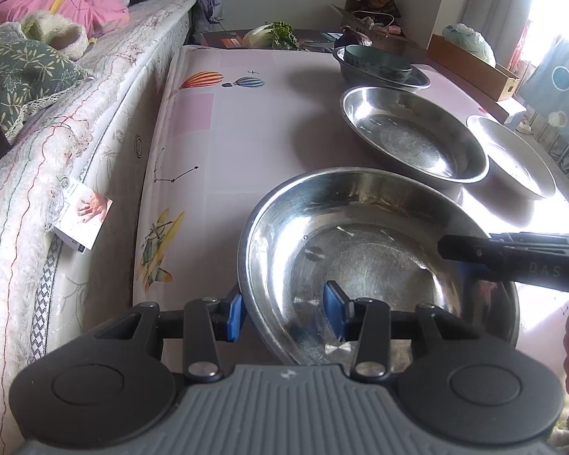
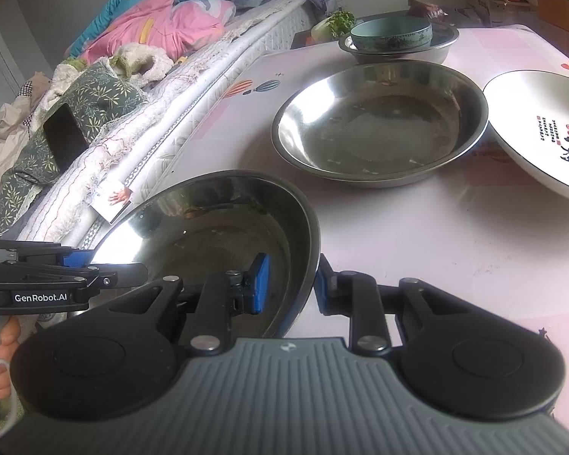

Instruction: Organize plates and bowls

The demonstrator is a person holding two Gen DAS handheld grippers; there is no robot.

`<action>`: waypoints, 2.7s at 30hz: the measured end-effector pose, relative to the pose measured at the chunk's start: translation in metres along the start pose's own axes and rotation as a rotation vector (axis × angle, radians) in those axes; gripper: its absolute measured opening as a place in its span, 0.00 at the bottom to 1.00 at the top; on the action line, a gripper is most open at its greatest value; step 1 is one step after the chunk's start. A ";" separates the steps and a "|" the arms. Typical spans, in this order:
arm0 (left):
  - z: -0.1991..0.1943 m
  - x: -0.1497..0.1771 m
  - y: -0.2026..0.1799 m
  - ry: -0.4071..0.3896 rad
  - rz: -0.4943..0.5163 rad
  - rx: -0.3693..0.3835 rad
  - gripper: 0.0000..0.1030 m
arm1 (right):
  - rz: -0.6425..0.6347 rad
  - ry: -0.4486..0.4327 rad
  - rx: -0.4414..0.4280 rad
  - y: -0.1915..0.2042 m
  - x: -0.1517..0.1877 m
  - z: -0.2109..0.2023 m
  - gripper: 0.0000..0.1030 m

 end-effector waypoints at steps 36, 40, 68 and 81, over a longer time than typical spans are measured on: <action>-0.007 -0.007 0.011 -0.033 -0.046 0.054 0.13 | -0.188 -0.050 0.120 0.002 0.015 -0.019 0.17; -0.008 -0.007 0.010 -0.035 -0.048 0.056 0.13 | -0.179 -0.050 0.120 0.001 0.014 -0.020 0.17; -0.018 -0.031 -0.007 -0.066 -0.031 0.063 0.13 | -0.119 -0.113 0.108 -0.010 -0.002 -0.037 0.17; 0.005 -0.097 -0.049 -0.121 -0.001 0.140 0.13 | -0.058 -0.171 0.177 -0.062 -0.054 -0.053 0.17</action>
Point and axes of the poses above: each gripper's, at about its wrist camera, not at the fingertips, and z roughly the way its jaws point, y to its left, x to its underside, the point moved 10 cm from there along z, roughly the way its jaws point, and after that the axes turned 3 degrees about x, right-handed, at the moved point
